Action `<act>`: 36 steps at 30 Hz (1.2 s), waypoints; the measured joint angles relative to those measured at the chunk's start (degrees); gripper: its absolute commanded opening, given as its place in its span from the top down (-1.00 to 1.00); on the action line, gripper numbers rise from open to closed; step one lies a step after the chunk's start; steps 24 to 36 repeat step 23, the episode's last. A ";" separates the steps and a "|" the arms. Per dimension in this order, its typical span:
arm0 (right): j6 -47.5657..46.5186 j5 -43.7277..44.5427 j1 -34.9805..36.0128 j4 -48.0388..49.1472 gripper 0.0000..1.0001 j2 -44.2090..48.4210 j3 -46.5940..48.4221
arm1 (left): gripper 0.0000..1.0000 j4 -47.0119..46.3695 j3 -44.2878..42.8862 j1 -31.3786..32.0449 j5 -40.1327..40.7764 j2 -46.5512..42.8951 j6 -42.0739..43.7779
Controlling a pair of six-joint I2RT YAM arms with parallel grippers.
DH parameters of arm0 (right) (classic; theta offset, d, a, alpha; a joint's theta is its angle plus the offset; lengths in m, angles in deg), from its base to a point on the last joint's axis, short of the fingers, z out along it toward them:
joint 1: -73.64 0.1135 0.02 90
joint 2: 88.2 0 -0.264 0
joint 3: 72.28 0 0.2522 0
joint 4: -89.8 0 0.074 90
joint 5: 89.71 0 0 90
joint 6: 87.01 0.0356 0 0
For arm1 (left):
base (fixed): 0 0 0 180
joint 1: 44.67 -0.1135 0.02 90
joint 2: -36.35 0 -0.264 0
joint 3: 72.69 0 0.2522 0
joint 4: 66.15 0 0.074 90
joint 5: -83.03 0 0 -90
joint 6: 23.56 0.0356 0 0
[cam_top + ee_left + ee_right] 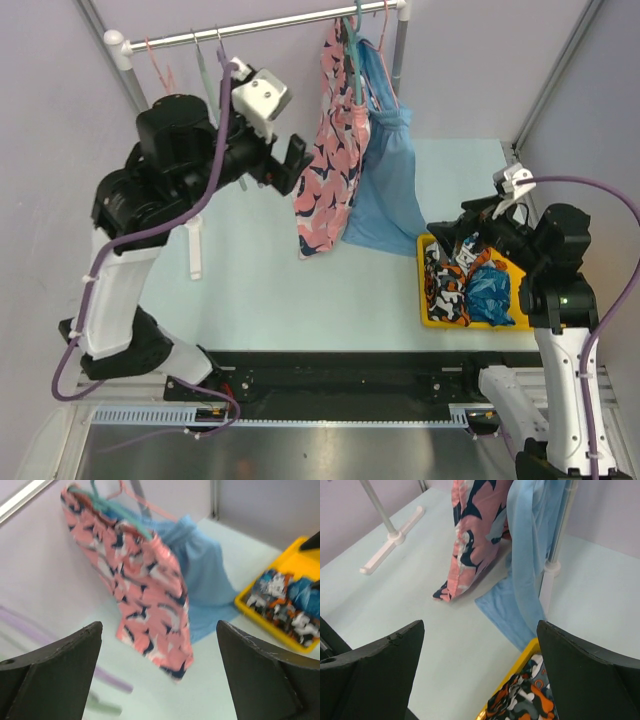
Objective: Place the shorts on the hanger
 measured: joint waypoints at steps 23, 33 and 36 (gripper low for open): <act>-4.76 3.15 -1.38 -11.61 -1.00 15.02 -9.99 | -0.99 13.18 38.58 -32.28 -5.57 -44.74 0.81; -4.76 3.15 -1.38 -11.61 -1.00 15.02 -9.99 | -0.99 13.18 38.58 -32.28 -5.57 -44.74 0.81; -4.76 3.15 -1.38 -11.61 -1.00 15.02 -9.99 | -0.99 13.18 38.58 -32.28 -5.57 -44.74 0.81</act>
